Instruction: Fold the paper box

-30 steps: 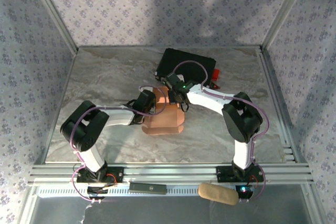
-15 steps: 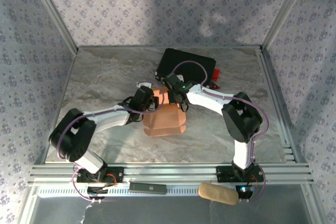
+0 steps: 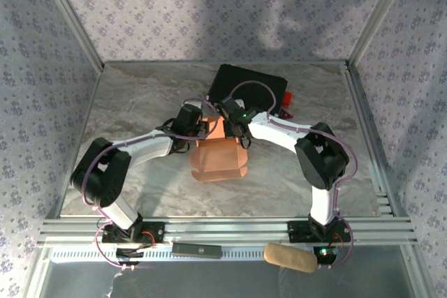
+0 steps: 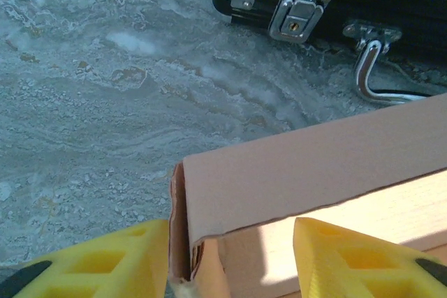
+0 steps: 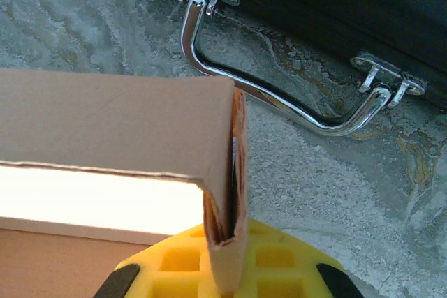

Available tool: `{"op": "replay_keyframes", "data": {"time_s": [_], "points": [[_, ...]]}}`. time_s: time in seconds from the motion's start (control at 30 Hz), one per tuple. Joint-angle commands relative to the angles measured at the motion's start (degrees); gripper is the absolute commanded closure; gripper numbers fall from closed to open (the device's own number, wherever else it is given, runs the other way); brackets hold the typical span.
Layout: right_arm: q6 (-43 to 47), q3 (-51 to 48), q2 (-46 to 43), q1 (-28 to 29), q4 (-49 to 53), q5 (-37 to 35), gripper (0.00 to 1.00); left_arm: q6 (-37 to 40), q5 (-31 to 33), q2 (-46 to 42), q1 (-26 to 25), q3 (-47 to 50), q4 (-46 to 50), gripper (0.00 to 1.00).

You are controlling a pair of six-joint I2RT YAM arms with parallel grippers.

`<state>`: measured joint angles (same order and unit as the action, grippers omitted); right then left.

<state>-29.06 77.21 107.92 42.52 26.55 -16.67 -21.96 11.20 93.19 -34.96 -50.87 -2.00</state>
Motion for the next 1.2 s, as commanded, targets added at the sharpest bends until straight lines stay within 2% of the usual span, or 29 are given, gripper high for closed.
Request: {"op": "replay_keyframes", "data": {"time_s": [0.0,0.17,0.33,0.5,0.63,0.67,0.77,0.87,1.03,1.17], "points": [[0.45,2.08,0.9,0.28,0.83,0.05,1.0,0.77,1.21,1.22,0.24,-1.21,0.43,0.6],[0.32,2.24,1.11,0.39,0.81,0.15,1.0,1.04,3.84,3.8,-0.54,-2.94,1.18,0.84],[0.32,2.45,1.15,0.6,0.85,0.06,1.0,0.69,10.24,5.92,-2.77,-4.22,2.26,1.0],[0.15,2.53,1.43,0.88,0.98,-0.25,1.0,-1.59,17.28,7.57,-5.64,-5.81,4.97,1.0],[-0.27,2.6,1.42,0.85,1.2,-0.23,1.0,-2.8,20.38,7.91,-7.44,-7.04,7.05,1.0],[-0.38,2.68,1.42,0.81,1.23,-0.29,1.0,-3.37,20.98,7.61,-7.66,-7.38,7.92,0.98],[-1.04,2.6,1.22,0.81,1.58,-0.66,1.0,-5.44,23.16,4.82,-8.51,-7.82,10.79,0.58],[-2.32,2.27,0.91,0.63,1.69,-0.82,1.0,-7.79,25.77,0.02,-9.99,-10.46,16.95,0.44],[-4.71,1.91,0.42,0.38,1.96,-0.74,1.0,-11.68,21.97,-10.44,-10.48,-12.2,21.77,0.4],[-6.41,1.32,-0.06,0.28,1.89,-0.43,1.0,-18.19,22.76,-18.47,-11.37,-13.86,29.84,0.4]]}}
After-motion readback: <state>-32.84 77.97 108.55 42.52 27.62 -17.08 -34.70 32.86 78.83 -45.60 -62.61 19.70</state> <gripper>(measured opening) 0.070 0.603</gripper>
